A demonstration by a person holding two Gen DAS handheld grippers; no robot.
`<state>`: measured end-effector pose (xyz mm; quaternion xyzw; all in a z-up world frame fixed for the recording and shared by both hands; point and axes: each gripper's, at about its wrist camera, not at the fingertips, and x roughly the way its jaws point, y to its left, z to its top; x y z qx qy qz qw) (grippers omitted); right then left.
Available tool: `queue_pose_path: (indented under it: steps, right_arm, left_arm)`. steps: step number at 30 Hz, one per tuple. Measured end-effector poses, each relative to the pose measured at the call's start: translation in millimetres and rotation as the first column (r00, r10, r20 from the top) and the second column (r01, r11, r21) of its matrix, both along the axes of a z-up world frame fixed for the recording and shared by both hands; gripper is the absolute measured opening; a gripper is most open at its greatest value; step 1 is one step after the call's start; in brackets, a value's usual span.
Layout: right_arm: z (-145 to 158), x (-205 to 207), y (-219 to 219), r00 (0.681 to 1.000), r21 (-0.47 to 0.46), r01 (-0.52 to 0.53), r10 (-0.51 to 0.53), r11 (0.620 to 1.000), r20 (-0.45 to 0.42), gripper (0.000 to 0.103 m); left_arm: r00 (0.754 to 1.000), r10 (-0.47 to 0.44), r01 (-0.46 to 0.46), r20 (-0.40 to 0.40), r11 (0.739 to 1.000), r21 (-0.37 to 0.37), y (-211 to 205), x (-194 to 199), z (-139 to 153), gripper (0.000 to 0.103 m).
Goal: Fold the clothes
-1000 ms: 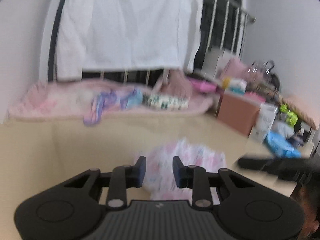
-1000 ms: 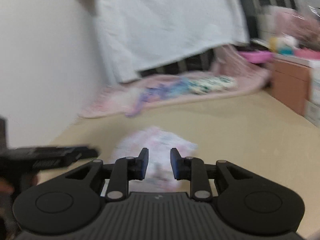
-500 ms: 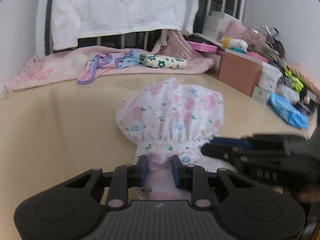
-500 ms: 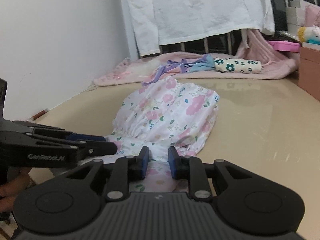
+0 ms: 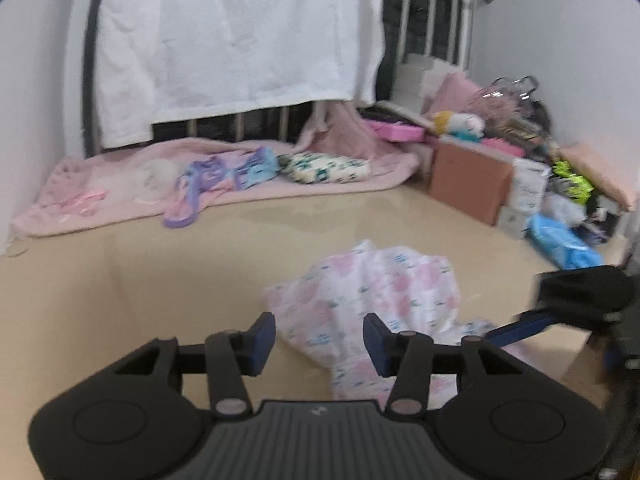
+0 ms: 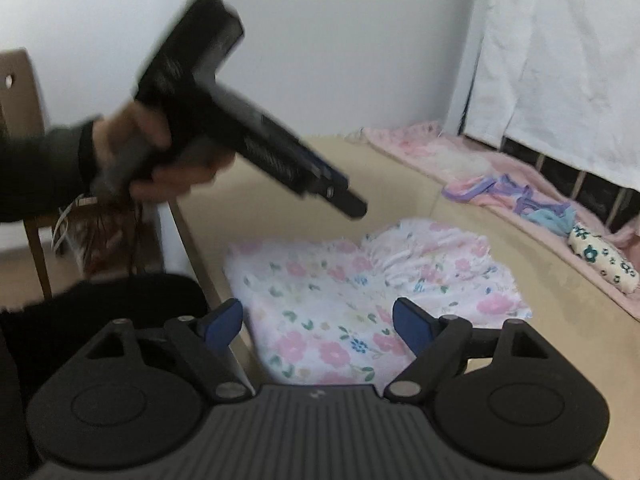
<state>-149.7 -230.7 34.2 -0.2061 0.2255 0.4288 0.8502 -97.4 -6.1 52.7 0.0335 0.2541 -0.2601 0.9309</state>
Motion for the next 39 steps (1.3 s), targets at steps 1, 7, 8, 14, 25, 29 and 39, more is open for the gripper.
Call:
queue_pose_path:
  steps: [1, 7, 8, 14, 25, 29, 39]
  right_arm:
    - [-3.4, 4.8, 0.4, 1.000, -0.009, -0.014, 0.014, 1.000, -0.021, 0.083]
    - [-13.5, 19.8, -1.4, 0.988, -0.037, -0.090, 0.085, 0.995, -0.128, 0.083]
    - [-14.5, 22.1, -2.3, 0.985, -0.038, -0.101, 0.095, 0.994, -0.141, 0.080]
    - [-11.5, 45.7, -18.6, 0.964, 0.028, -0.105, 0.109, 0.994, -0.241, 0.050]
    - [-13.6, 81.9, -39.8, 0.831, 0.197, -0.137, 0.221, 0.971, -0.510, 0.036]
    - [-14.1, 93.6, -37.9, 0.761, 0.223, -0.193, 0.289, 0.956, -0.581, 0.036]
    - [-3.9, 80.6, -46.2, 0.750, 0.300, -0.193, 0.338, 0.934, -0.569, 0.050]
  left_arm:
    - [1.000, -0.027, 0.027, 0.010, 1.000, 0.008, 0.2, -2.5, -0.2, 0.053]
    - [0.988, -0.118, 0.104, 0.100, 0.985, 0.137, 7.4, -17.8, -2.8, 0.060]
    - [0.985, -0.146, 0.135, 0.087, 0.983, 0.123, 11.0, -19.0, -2.4, 0.060]
    - [0.915, -0.399, 0.394, 0.063, 0.915, 0.081, 18.8, -37.5, -2.9, 0.075]
    - [0.725, -0.657, 0.556, 0.204, 0.735, 0.388, -14.3, -97.9, -15.5, 0.088]
    - [0.708, -0.679, 0.533, 0.192, 0.693, 0.485, -32.0, -90.0, -37.7, 0.087]
    - [0.692, -0.714, 0.624, 0.101, 0.663, 0.414, -27.9, -59.9, -58.7, 0.039]
